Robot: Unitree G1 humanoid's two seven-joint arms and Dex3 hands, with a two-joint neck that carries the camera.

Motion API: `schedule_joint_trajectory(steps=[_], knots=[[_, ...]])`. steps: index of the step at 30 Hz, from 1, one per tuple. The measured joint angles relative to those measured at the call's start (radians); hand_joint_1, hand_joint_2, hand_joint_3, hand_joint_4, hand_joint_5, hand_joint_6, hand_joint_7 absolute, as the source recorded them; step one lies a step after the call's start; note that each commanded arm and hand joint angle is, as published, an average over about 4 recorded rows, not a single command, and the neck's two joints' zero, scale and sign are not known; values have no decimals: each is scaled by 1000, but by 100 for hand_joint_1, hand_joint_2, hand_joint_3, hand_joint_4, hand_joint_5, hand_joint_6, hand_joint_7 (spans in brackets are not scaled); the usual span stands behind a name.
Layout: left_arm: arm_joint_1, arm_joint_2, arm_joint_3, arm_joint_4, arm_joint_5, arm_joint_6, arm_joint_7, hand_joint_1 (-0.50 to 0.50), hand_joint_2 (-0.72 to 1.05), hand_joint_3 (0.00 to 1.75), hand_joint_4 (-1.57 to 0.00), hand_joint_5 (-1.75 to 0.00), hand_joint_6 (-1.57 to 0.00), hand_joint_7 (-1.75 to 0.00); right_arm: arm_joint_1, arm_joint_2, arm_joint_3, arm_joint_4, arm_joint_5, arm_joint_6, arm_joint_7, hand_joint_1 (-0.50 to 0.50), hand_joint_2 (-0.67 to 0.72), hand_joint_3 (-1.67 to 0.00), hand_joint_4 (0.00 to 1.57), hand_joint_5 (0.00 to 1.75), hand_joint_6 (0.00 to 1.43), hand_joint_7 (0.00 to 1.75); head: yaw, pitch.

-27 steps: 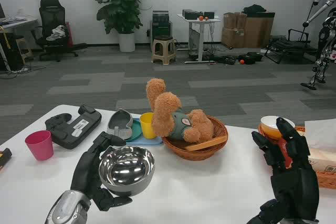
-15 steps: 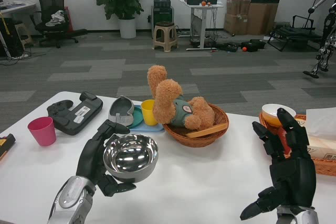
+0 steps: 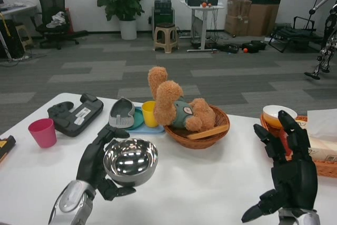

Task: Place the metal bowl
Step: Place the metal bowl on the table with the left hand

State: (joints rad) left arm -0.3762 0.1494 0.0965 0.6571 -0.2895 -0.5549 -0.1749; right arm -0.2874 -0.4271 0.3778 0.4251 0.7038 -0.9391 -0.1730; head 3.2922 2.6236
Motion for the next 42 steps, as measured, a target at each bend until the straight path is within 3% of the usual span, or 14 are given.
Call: schedule_joint_trajectory(steps=[15, 30, 42], knots=[[-156, -1, -1, 403, 6, -173, 25, -46, 87, 116, -146, -175, -46, -154, 1, 0, 10, -14, 0, 0, 0, 17, 66, -16, 46, 58, 0, 56, -8, -12], [-208, 18, -6, 553, 74, -185, 30, -48, 87, 113, -146, -175, -60, -154, 1, 0, 30, -26, 0, 0, 0, 17, 66, -16, 46, 61, 0, 56, -1, -38], [-257, 31, -6, 682, 138, -185, 47, -50, 87, 96, -150, -175, -78, -148, 1, 1, 34, -27, 0, 0, 0, 17, 66, -16, 46, 58, 0, 56, 1, -60]])
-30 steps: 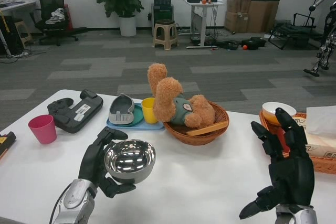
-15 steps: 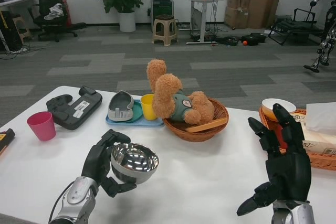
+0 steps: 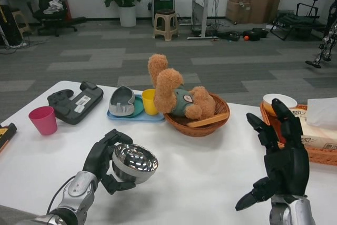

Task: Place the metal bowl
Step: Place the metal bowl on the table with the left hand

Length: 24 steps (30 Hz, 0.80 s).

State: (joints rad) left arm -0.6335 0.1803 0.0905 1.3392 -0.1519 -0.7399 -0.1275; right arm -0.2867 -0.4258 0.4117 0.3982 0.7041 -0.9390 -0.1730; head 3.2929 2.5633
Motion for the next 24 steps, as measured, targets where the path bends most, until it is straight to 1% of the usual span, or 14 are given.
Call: schedule_joint_trajectory(steps=[3, 6, 11, 15, 19, 24], knots=[[0, 12, 0, 10, 38, 2, 17, -50, 87, 96, -150, -175, -83, -147, 0, 1, 0, 0, 0, 0, 0, 17, 66, -16, 46, 58, 0, 56, 3, -2], [-3, 24, 0, 29, 55, 8, 31, -50, 87, 89, -150, -175, -89, -147, 0, 1, 1, 0, 0, 0, 0, 17, 66, -16, 46, 58, 0, 56, 7, -4], [-4, 25, -1, 43, 65, 20, 44, -50, 87, 87, -150, -175, -94, -147, 0, 2, 1, 0, 0, 0, 0, 17, 66, -16, 46, 58, 0, 56, 11, 2], [-5, 26, -2, 62, 88, 22, 53, -50, 87, 79, -150, -175, -96, -147, 0, 2, 3, 0, 0, 0, 0, 17, 66, -16, 46, 58, 0, 56, 15, 7], [-6, 26, -2, 73, 103, 23, 67, -50, 87, 79, -150, -175, -99, -147, 0, 2, 4, 0, 0, 0, 0, 17, 66, -16, 46, 58, 0, 56, 22, 14], [-6, 27, -2, 83, 114, 30, 89, -50, 87, 65, -150, -175, -108, -147, 0, 2, 5, 0, 0, 0, 0, 17, 66, -16, 46, 58, 0, 56, 27, 21]])
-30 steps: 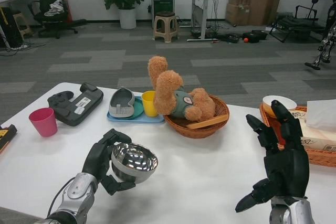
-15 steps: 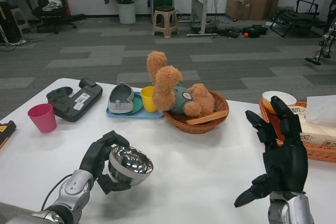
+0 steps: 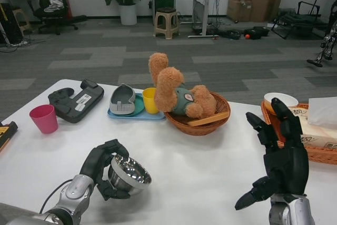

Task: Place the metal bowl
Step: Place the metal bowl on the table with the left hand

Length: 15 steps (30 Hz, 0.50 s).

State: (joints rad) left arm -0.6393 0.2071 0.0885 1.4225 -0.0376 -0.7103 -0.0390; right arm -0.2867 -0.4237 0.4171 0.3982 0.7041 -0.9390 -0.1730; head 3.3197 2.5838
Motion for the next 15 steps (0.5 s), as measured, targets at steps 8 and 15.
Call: schedule_joint_trajectory(steps=[8, 15], knots=[[0, 1, 0, 21, 20, 15, 27, -50, 87, 55, -147, -175, -115, -147, 0, 0, 0, 0, 0, 0, 0, 17, 66, -16, 46, 58, 0, 56, 3, -2], [0, 2, -2, 30, 35, 18, 44, -50, 87, 52, -144, -175, -120, -147, 0, 0, 0, 0, 0, 0, 0, 17, 66, -16, 46, 58, 0, 56, 7, -3]])
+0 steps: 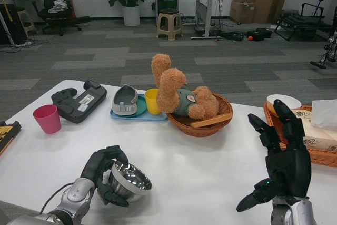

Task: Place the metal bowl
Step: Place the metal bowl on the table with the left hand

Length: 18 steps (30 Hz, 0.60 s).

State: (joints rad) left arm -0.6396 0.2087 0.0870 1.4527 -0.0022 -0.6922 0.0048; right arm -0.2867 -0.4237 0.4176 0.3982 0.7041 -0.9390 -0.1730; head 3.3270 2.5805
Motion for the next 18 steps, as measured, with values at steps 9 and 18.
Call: schedule_joint_trajectory(steps=[9, 18], knots=[[0, 0, -1, 3, 19, 6, 3, -50, 91, 44, -89, -175, -130, -147, 0, 0, 0, 0, 0, 0, 0, 17, 66, -16, 46, 58, 0, 56, 8, -6], [35, 4, 5, 4, 20, 13, -22, -50, 87, 48, -36, -175, -133, -140, 0, 0, 0, 8, 0, 0, 0, 17, 66, -16, 46, 58, 0, 56, 22, -15]])
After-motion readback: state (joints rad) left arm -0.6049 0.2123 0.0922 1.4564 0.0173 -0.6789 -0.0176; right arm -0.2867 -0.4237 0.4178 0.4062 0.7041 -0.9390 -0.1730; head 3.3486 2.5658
